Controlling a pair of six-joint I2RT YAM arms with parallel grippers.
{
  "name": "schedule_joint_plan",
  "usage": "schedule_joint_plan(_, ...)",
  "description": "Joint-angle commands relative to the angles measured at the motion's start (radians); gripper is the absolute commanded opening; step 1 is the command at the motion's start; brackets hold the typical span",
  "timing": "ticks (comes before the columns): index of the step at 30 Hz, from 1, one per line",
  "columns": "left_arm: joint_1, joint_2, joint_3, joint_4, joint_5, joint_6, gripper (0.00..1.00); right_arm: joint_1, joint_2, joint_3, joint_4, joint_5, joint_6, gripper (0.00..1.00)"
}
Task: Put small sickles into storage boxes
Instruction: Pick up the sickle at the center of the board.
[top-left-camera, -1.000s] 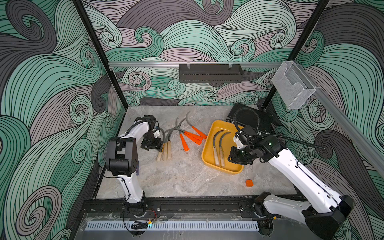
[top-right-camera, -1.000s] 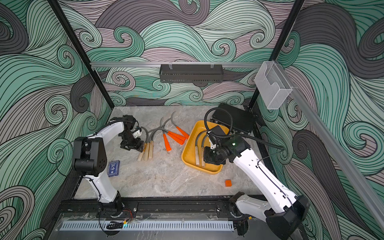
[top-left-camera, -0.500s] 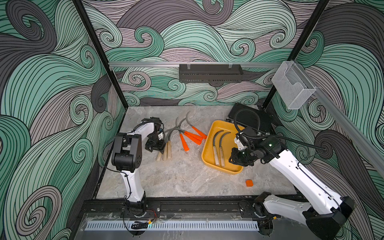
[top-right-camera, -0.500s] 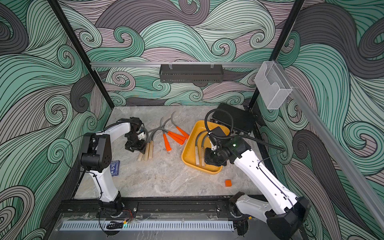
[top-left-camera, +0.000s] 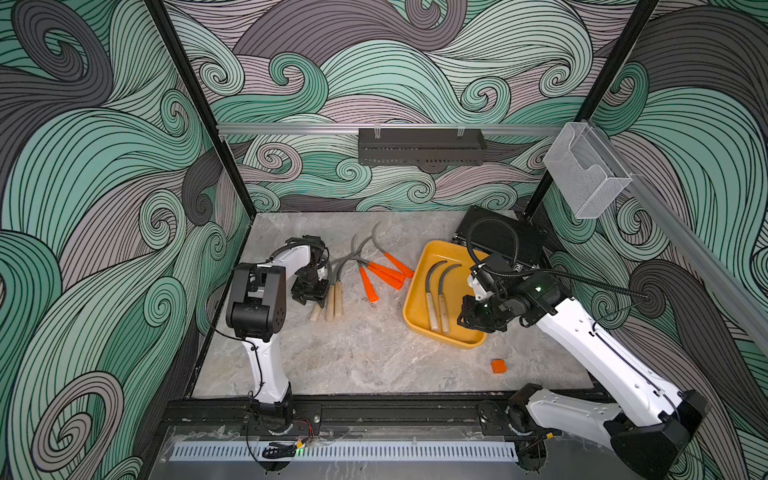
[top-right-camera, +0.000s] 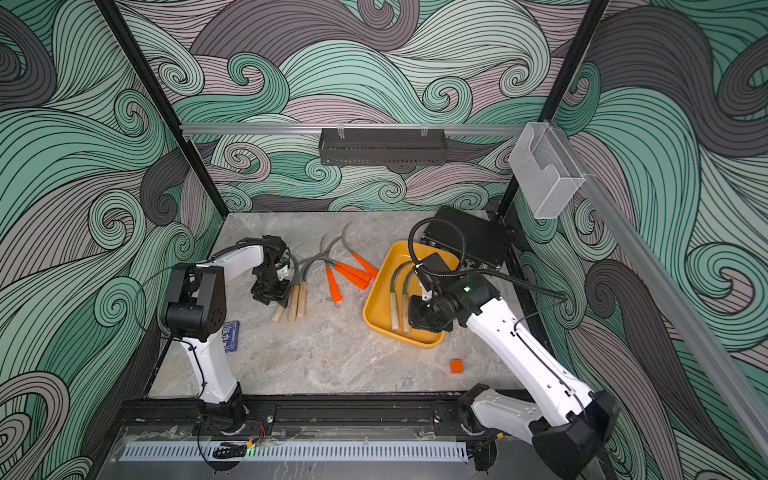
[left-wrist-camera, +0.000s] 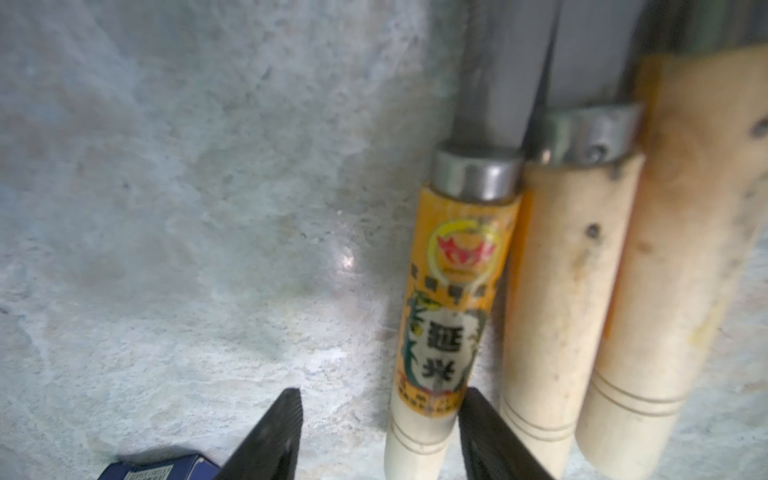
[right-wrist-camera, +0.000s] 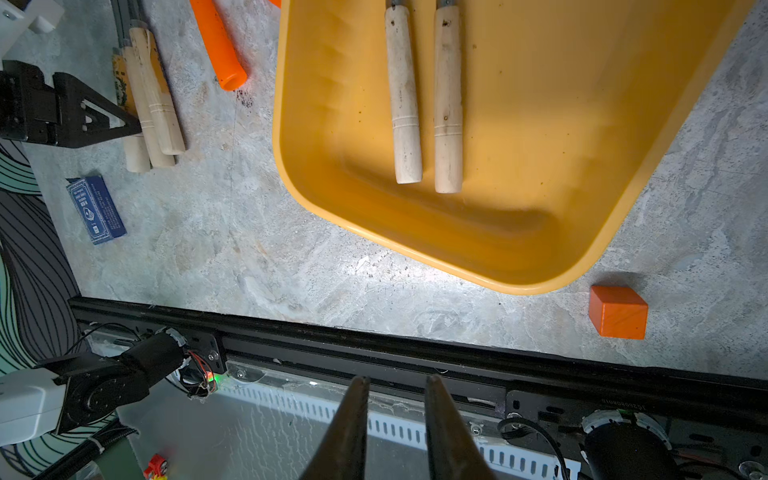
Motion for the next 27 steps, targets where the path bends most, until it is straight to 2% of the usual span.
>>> schedule_joint_plan(1, -0.016, 0.025, 0.005, 0.004, -0.014, -0.023, 0.60, 0.003, 0.007, 0.001, -0.023, 0.020, -0.010, 0.27)
schedule_joint_plan(5, -0.031, 0.030, -0.004, 0.013, -0.042, -0.018, 0.58, 0.004, 0.011, 0.004, -0.023, 0.021, -0.012, 0.27)
schedule_joint_plan(10, -0.031, 0.034, -0.009, 0.018, -0.052, -0.023, 0.52, 0.004, 0.003, 0.001, -0.023, 0.024, -0.009, 0.27)
schedule_joint_plan(22, -0.033, 0.065, -0.031, 0.036, -0.048, -0.029, 0.50, 0.004, -0.030, -0.016, -0.032, 0.027, 0.004, 0.27)
schedule_joint_plan(27, -0.035, 0.077, -0.032, 0.036, -0.055, -0.030, 0.40, 0.003, -0.046, -0.025, -0.032, 0.028, 0.010, 0.27)
